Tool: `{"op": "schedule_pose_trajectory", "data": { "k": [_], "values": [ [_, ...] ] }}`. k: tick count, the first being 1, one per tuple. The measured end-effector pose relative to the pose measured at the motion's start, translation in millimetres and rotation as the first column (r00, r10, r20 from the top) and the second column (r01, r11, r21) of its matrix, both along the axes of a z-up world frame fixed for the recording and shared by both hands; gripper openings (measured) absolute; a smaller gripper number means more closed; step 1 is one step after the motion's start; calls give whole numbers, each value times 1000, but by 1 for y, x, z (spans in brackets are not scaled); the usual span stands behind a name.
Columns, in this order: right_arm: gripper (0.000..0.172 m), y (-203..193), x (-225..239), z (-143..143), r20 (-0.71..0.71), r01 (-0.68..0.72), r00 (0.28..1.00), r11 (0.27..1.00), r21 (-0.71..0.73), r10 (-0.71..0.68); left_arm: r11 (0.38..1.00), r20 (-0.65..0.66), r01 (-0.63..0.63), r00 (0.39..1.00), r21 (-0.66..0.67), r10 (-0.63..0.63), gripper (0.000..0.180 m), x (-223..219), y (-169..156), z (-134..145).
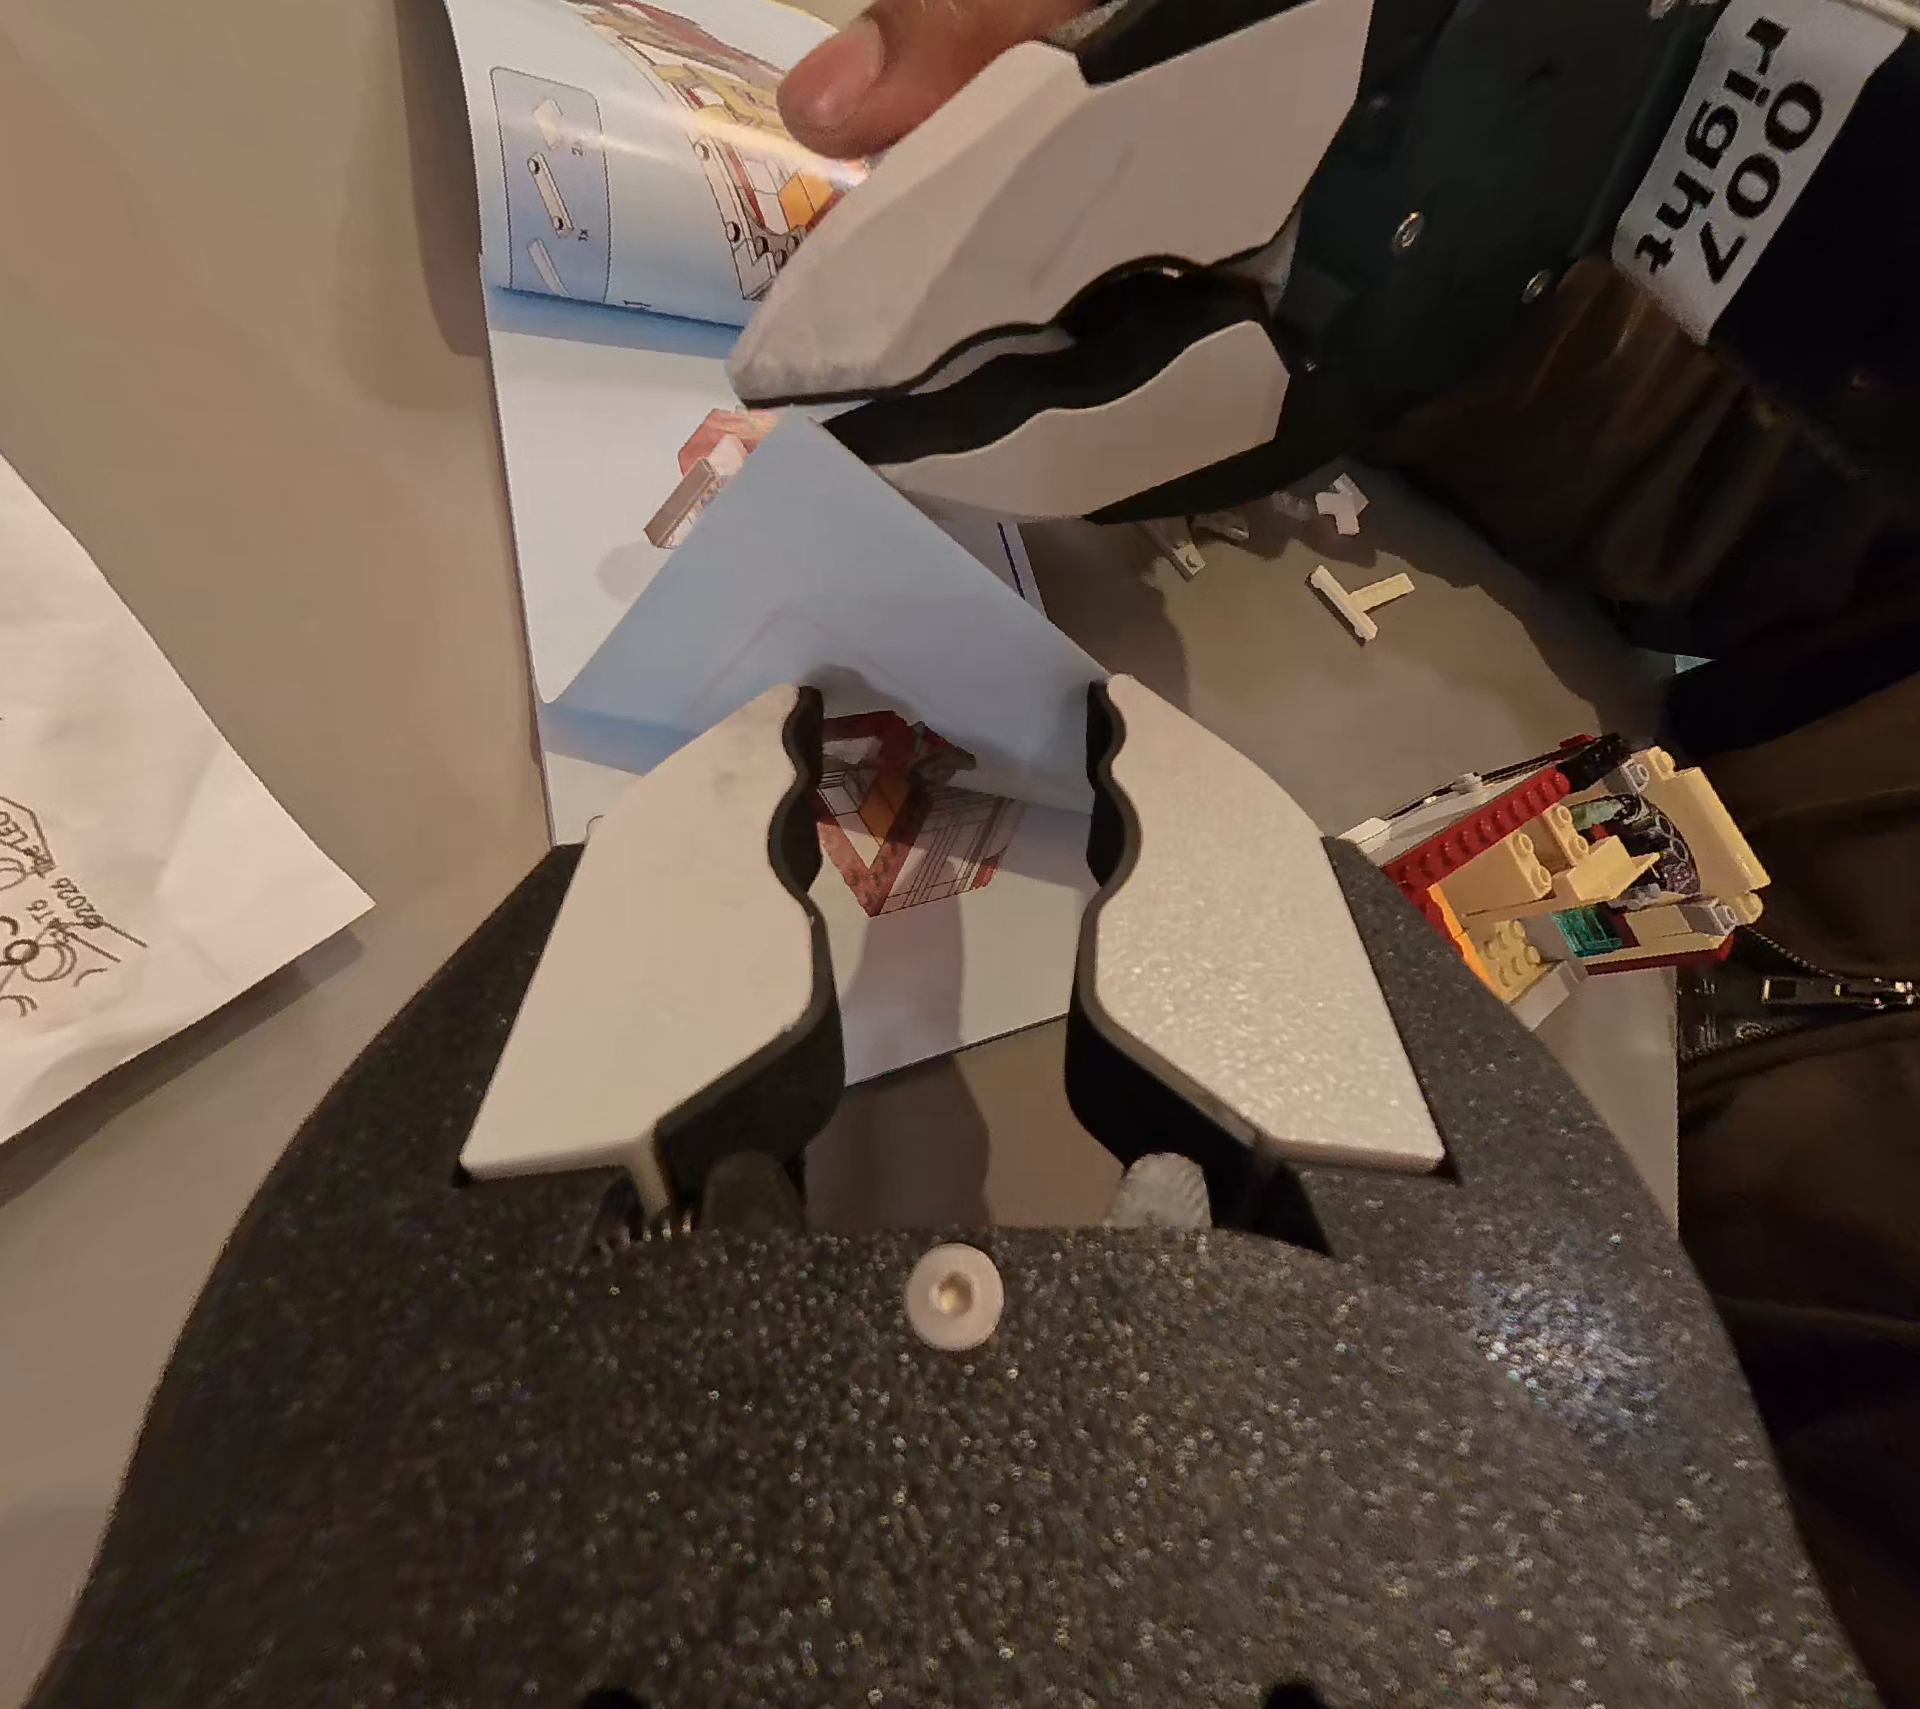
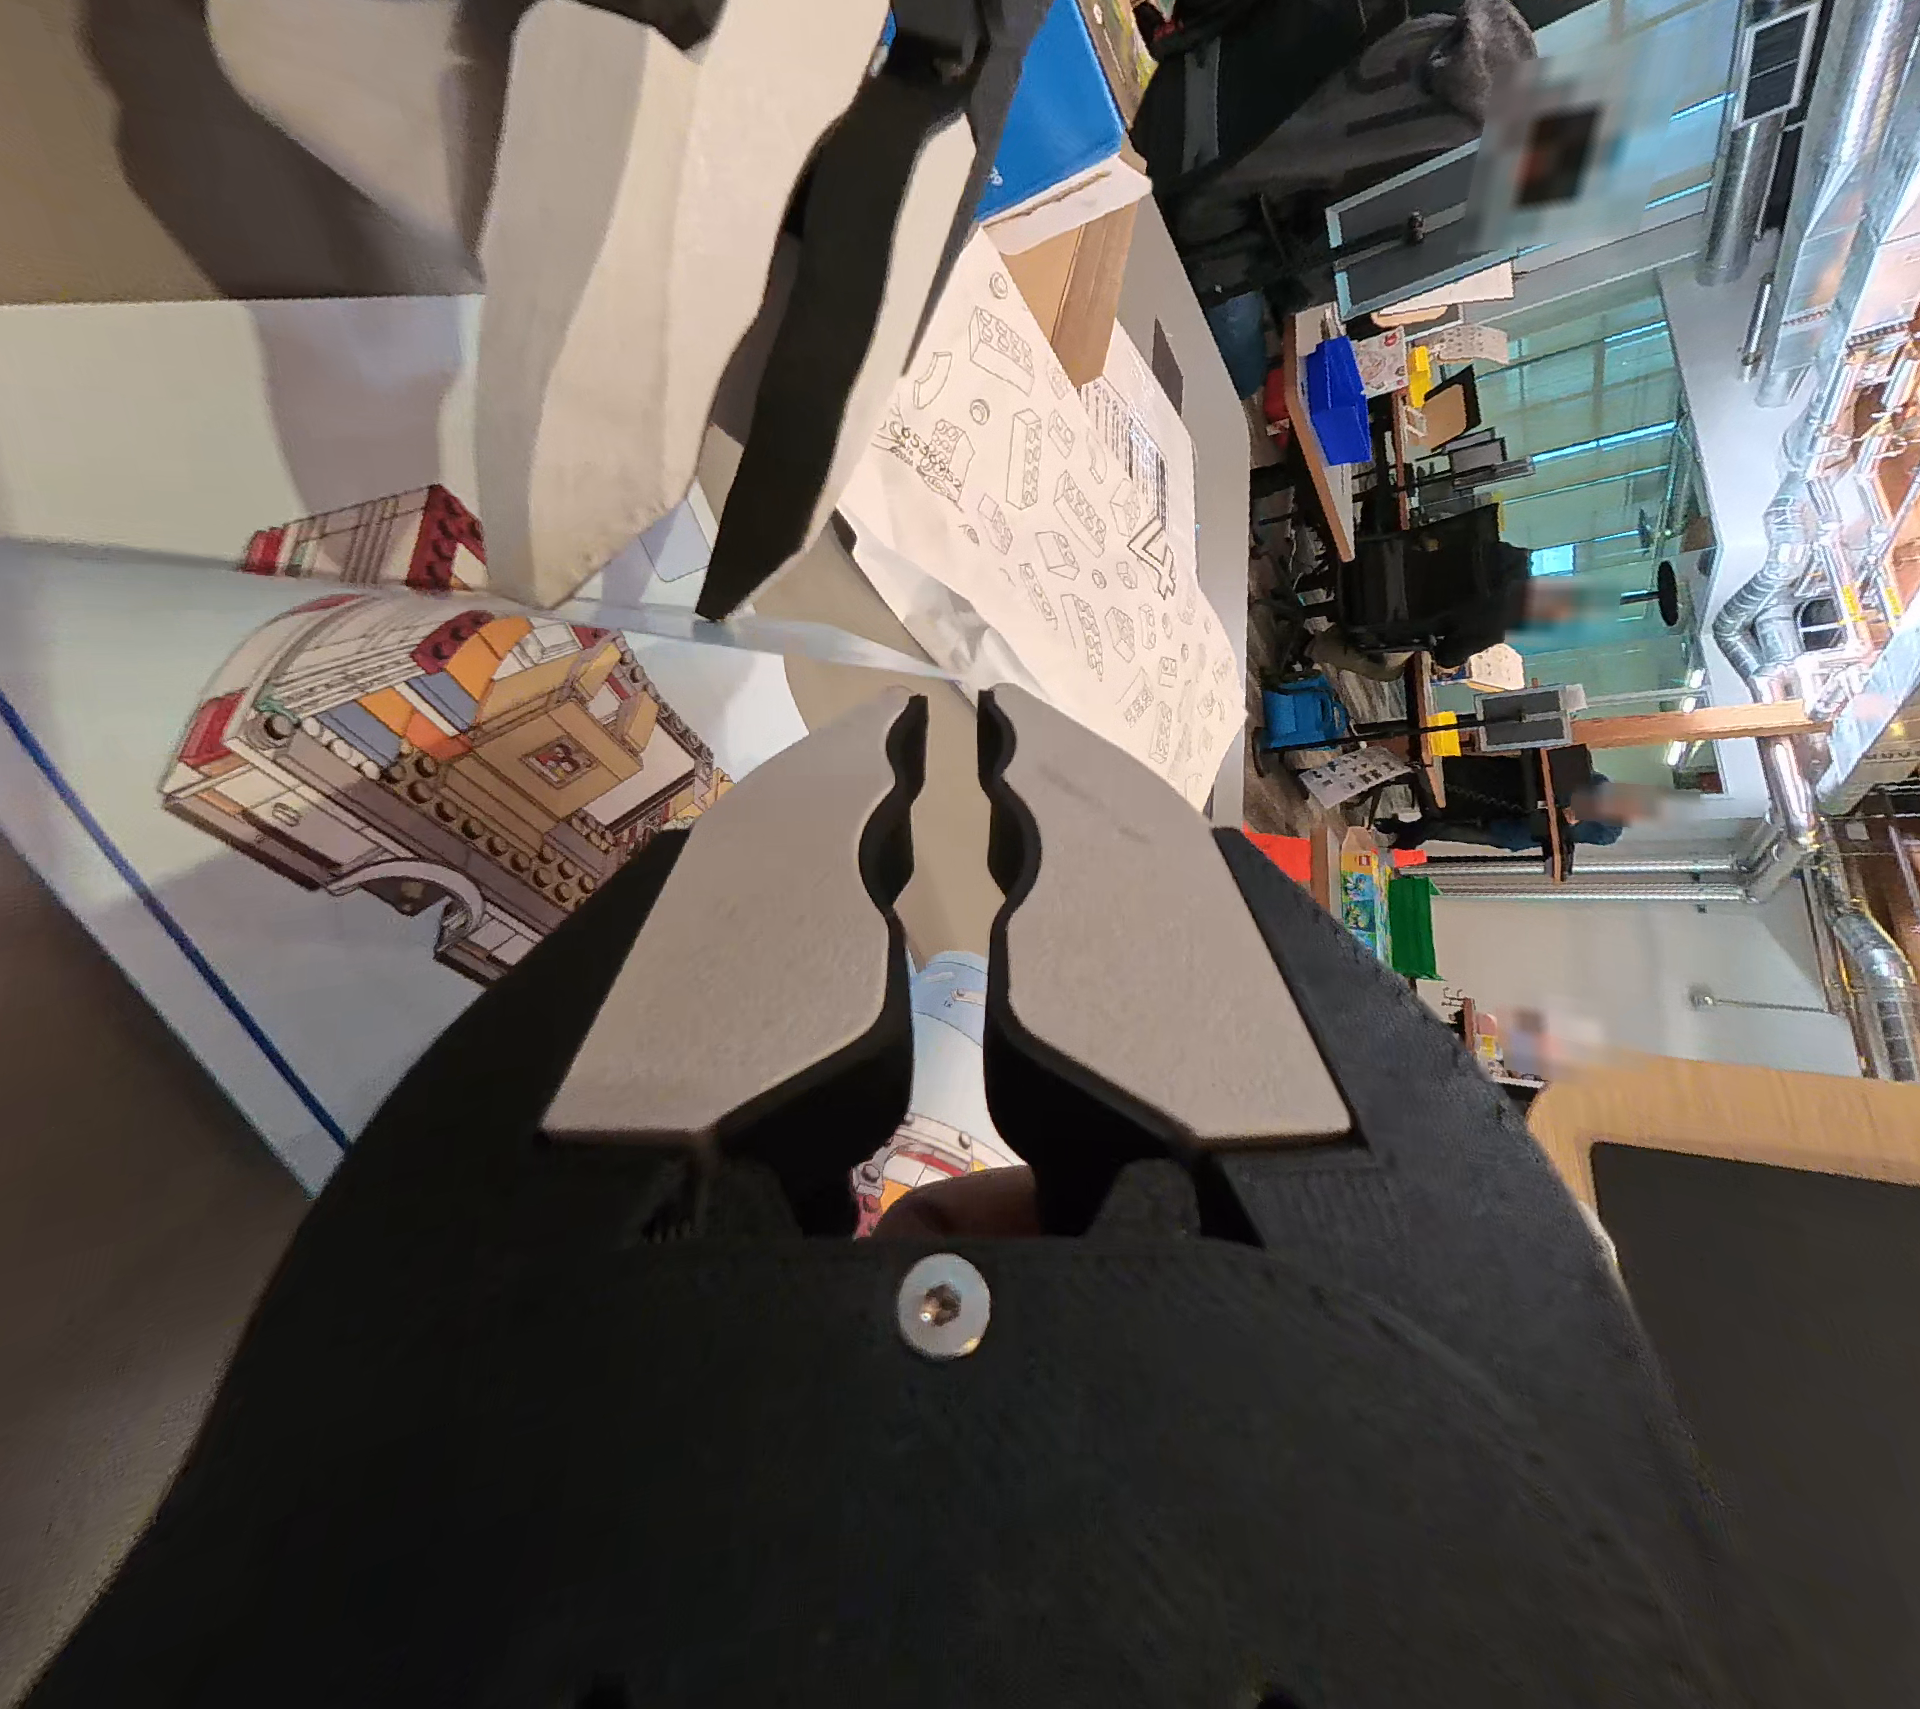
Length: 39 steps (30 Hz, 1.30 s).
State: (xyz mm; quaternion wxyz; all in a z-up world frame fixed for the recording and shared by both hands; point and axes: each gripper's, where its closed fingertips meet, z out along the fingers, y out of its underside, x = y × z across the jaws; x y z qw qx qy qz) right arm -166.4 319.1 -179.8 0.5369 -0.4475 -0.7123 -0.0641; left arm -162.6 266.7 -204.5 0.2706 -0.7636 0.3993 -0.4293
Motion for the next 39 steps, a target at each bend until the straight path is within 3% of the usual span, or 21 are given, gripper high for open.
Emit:
{"op": "schedule_pose_trajectory", "data": {
  "k": [11, 31, 39],
  "values": [
    [0, 0, -2, 4, -21, 11, 1000, 1000, 19, -11, 1000, -2, -2, 1000, 1, 2, 49, 0, 0, 0],
    [0, 2, 8, 13, -45, 34, 998, 998, 44, -32, 999, -2, -39, 999, 7, 39, 49, -10, 7, 3],
    [0, 23, 49, 29, -66, 131, 990, 989, 70, -126, 997, -7, -71, 997, 11, 71, 49, -19, 12, 4]
  ]
}}
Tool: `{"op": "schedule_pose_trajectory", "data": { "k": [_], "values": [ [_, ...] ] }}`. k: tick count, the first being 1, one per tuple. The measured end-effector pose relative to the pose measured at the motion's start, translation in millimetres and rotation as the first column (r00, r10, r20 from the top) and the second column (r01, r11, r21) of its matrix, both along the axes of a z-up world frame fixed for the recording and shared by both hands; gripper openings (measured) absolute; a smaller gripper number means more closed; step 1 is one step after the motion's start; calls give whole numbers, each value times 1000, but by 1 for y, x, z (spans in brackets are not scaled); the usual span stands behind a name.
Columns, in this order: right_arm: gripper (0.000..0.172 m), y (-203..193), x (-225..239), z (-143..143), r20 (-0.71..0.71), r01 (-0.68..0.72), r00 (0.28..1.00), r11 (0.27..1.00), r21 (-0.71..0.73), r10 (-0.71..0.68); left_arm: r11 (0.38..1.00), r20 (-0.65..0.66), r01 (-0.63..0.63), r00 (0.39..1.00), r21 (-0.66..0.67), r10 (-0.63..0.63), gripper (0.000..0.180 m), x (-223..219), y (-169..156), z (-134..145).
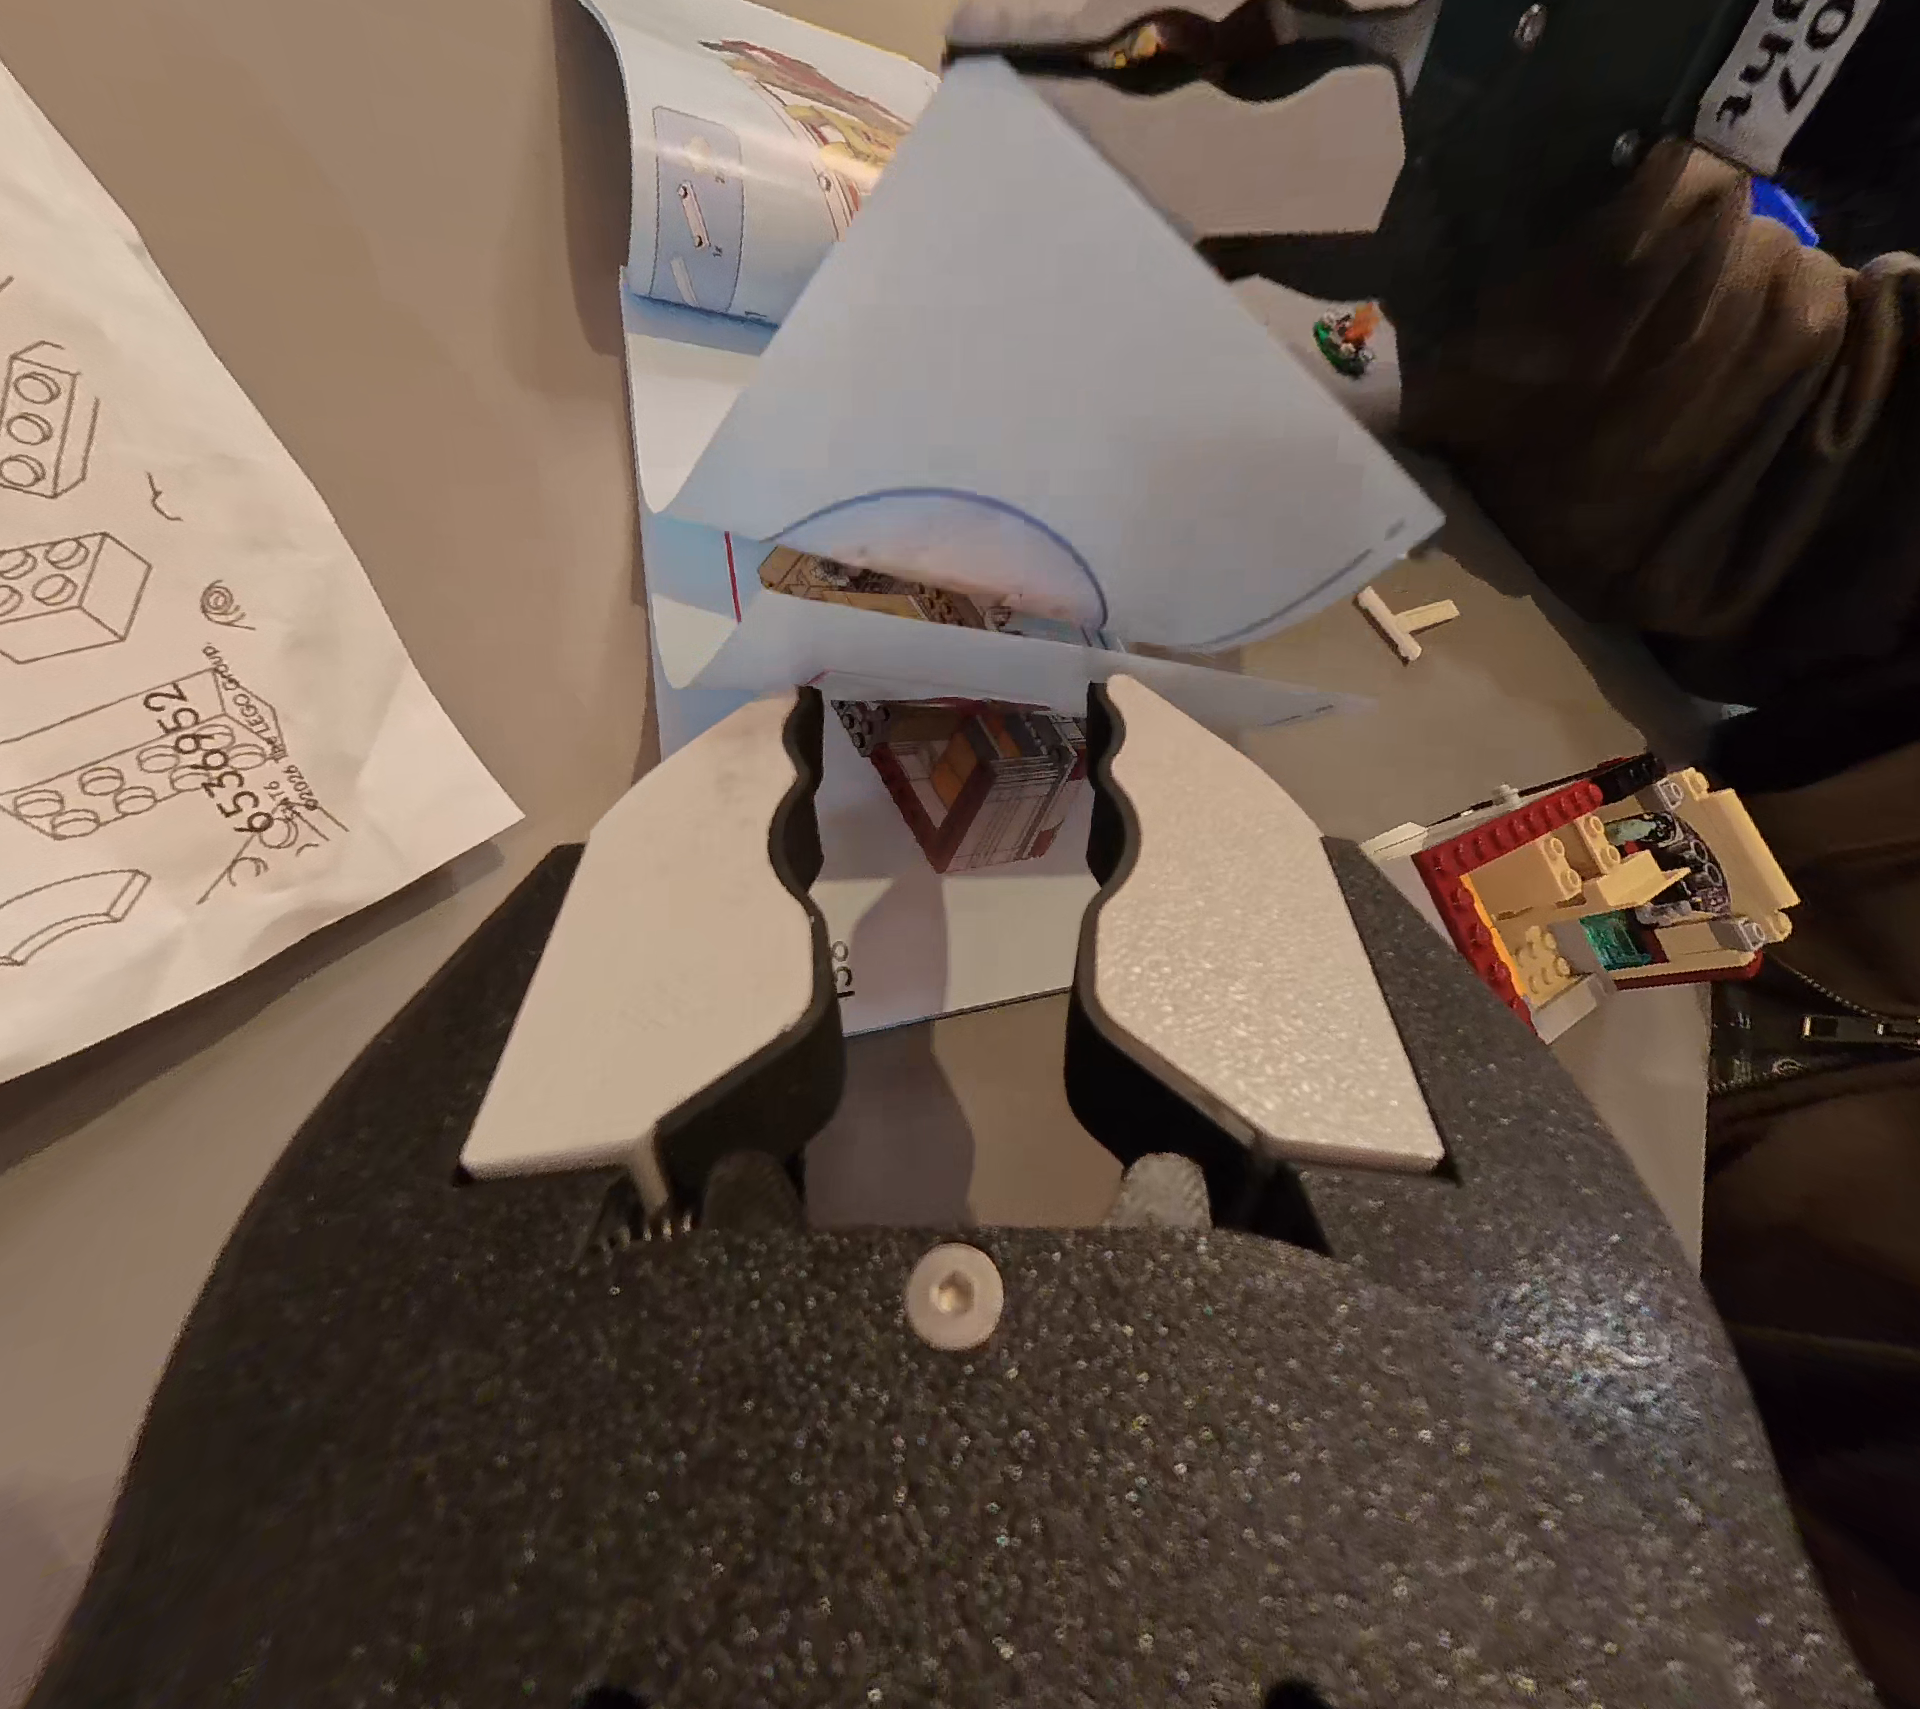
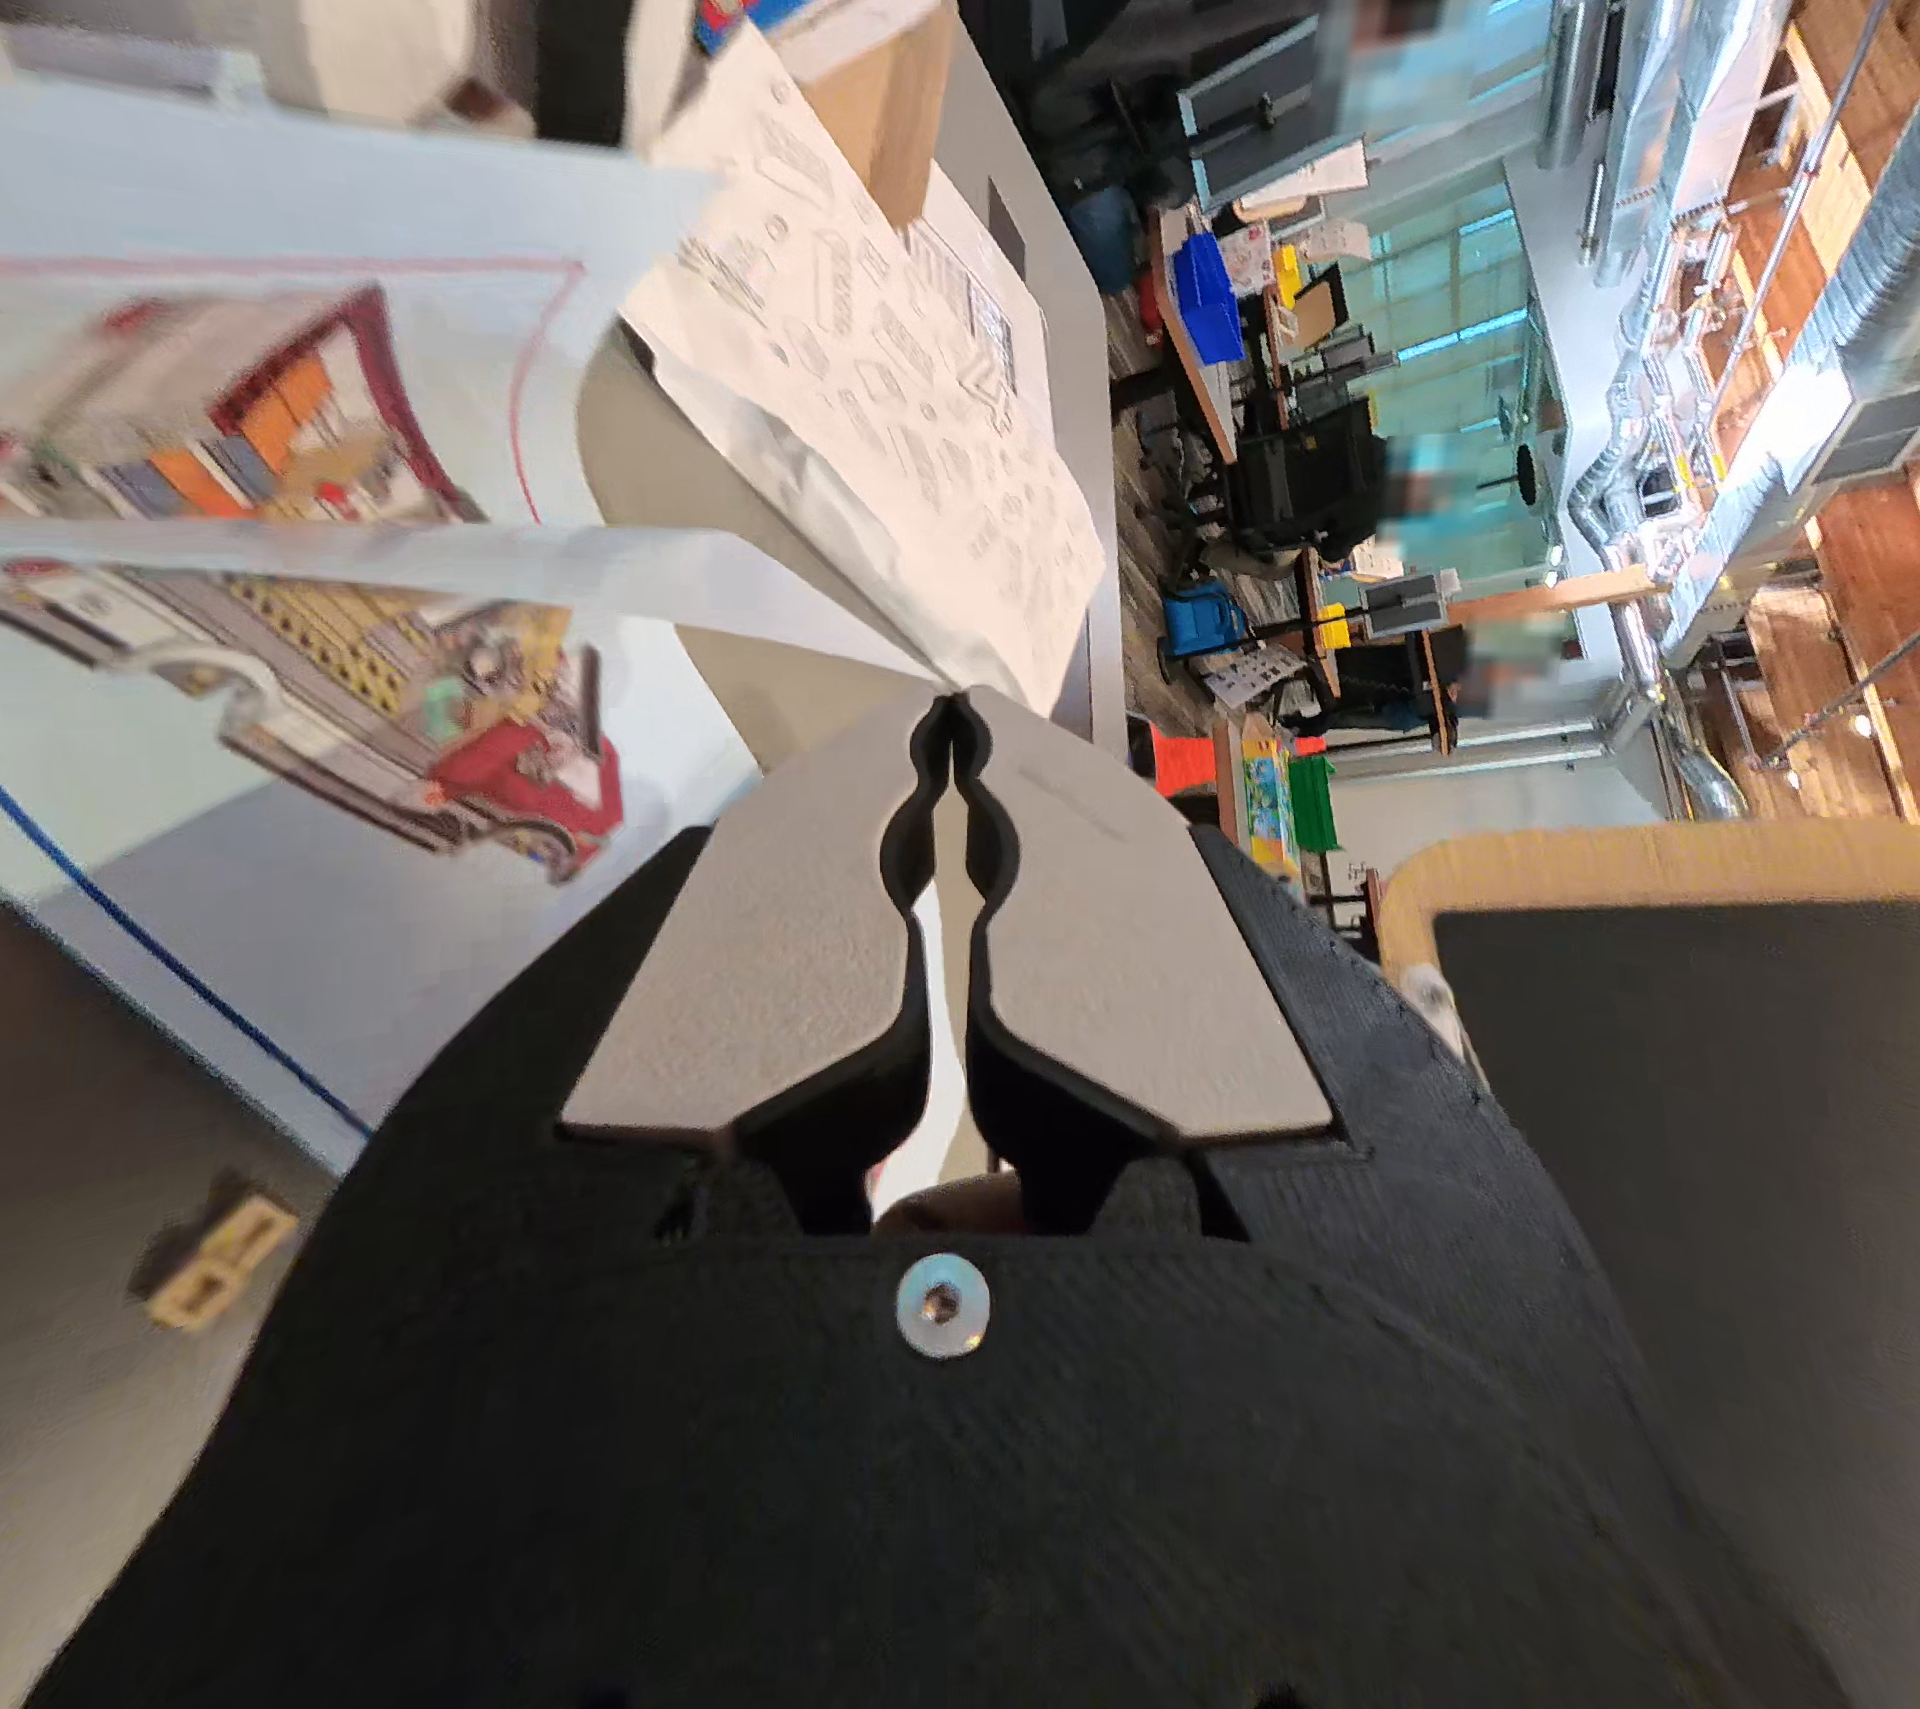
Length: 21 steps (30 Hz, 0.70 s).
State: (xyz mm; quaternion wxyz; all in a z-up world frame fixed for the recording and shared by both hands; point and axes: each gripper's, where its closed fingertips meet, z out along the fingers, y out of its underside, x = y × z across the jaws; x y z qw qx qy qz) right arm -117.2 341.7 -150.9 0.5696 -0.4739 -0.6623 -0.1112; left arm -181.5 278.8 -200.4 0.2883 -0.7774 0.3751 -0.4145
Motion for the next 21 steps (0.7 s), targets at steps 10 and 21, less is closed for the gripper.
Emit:
{"op": "schedule_pose_trajectory", "data": {
  "k": [10, 21],
  "values": [
    [0, 37, 60, 3, -41, 148, 988, 989, -25, -149, 1000, -27, 8, 1000, -8, -8, 49, 1, -1, -6],
    [0, 59, 88, -14, -71, 222, 971, 972, -83, -227, 1000, -27, 13, 1000, -7, -14, 49, 1, -2, -7]
  ]
}}
